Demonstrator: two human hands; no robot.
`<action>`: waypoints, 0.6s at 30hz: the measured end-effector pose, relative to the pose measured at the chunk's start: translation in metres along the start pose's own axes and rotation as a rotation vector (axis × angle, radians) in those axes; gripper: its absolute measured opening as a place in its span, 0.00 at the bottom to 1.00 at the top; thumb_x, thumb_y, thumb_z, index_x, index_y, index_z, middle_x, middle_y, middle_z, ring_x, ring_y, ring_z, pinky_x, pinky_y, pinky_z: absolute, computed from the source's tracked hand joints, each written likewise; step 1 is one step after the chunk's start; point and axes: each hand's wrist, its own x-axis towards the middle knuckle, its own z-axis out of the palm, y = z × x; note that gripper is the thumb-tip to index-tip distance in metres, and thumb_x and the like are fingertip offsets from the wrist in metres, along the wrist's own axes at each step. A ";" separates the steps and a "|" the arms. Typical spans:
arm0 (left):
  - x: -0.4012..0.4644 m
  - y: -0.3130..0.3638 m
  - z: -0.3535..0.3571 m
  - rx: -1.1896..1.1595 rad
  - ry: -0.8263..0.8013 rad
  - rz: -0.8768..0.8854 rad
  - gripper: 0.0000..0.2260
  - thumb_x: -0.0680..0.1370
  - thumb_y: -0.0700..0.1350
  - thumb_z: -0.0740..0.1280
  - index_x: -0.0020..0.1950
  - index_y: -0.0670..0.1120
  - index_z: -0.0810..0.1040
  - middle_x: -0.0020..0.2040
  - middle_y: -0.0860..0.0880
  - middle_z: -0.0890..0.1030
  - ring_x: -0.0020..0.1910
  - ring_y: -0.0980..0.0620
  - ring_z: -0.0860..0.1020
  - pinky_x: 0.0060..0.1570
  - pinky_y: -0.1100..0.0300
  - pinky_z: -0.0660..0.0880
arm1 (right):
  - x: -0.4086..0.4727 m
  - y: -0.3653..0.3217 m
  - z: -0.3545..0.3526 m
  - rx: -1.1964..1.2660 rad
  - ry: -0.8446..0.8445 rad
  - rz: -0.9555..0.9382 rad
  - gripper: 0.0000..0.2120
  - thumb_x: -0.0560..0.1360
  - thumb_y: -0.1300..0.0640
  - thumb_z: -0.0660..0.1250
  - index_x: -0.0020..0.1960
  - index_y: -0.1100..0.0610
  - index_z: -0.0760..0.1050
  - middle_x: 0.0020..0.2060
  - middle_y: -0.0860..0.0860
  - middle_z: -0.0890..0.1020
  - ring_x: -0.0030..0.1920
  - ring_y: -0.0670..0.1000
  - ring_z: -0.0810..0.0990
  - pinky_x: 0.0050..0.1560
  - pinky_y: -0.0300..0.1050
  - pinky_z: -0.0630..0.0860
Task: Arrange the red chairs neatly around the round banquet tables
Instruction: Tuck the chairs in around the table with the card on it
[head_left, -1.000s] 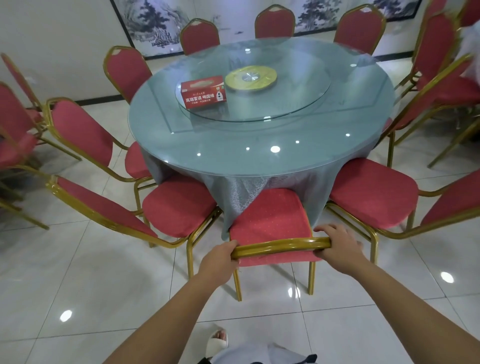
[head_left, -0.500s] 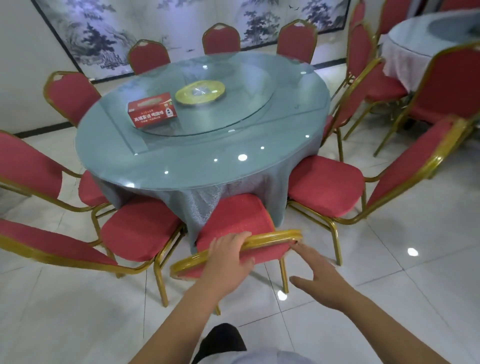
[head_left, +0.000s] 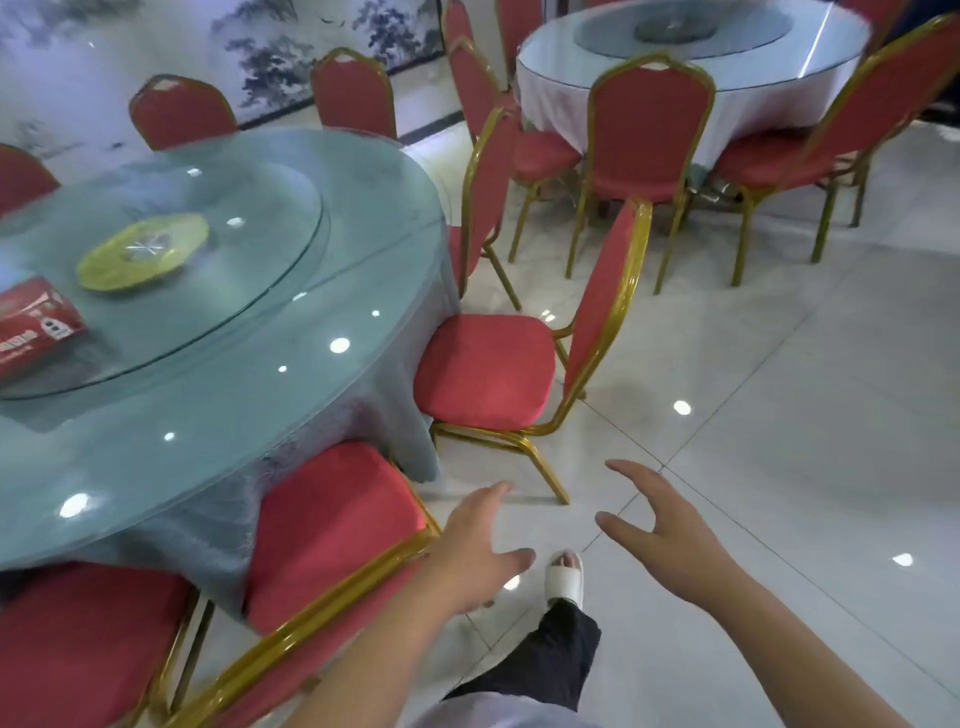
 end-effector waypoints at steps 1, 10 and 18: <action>0.019 0.006 0.003 -0.023 -0.018 -0.004 0.36 0.76 0.52 0.72 0.78 0.59 0.56 0.76 0.58 0.58 0.73 0.56 0.59 0.60 0.65 0.67 | 0.012 0.002 -0.010 -0.008 0.009 0.008 0.29 0.77 0.45 0.68 0.74 0.41 0.62 0.71 0.39 0.66 0.72 0.44 0.64 0.68 0.40 0.60; 0.197 0.087 -0.002 -0.184 -0.029 -0.017 0.43 0.71 0.57 0.75 0.80 0.55 0.55 0.78 0.54 0.59 0.77 0.53 0.58 0.74 0.50 0.62 | 0.159 -0.007 -0.106 -0.099 -0.043 -0.016 0.28 0.76 0.45 0.68 0.74 0.42 0.63 0.70 0.38 0.66 0.72 0.43 0.64 0.68 0.40 0.61; 0.296 0.140 0.001 -0.244 -0.088 -0.040 0.51 0.62 0.67 0.75 0.78 0.65 0.50 0.79 0.58 0.53 0.76 0.49 0.59 0.63 0.41 0.74 | 0.259 -0.007 -0.176 -0.190 -0.032 -0.066 0.29 0.76 0.45 0.68 0.74 0.40 0.63 0.77 0.42 0.59 0.78 0.46 0.53 0.76 0.50 0.55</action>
